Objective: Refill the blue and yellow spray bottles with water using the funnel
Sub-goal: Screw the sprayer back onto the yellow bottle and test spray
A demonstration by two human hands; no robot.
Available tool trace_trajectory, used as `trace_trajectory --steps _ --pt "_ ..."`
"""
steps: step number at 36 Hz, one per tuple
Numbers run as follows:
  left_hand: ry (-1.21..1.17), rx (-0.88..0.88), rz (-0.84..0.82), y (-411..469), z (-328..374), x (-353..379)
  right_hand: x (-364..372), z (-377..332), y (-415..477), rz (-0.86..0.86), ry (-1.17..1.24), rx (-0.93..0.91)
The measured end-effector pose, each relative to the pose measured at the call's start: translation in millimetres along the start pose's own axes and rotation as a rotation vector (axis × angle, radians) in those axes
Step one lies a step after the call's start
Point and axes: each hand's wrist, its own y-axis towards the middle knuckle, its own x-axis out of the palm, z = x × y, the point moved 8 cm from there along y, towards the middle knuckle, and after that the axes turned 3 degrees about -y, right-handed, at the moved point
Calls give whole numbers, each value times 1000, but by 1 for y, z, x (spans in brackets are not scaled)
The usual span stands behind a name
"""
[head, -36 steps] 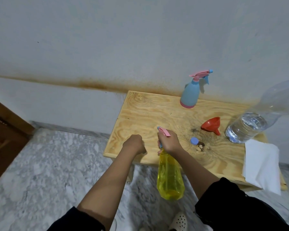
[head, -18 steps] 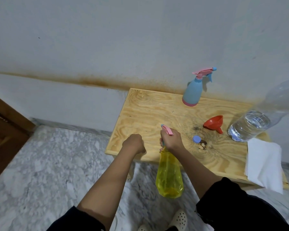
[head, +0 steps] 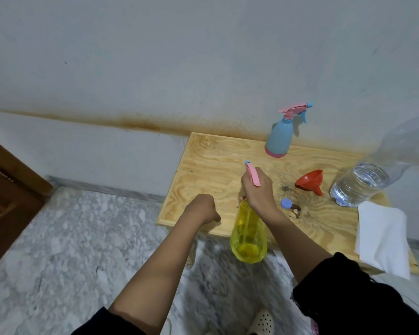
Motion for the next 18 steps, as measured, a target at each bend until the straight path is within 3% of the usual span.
trace_trajectory --steps 9,18 --pt "-186 251 -115 -11 50 -2 -20 -34 29 215 -101 -190" --pt "-388 258 166 32 87 -17 -22 -54 78 290 -79 -310"
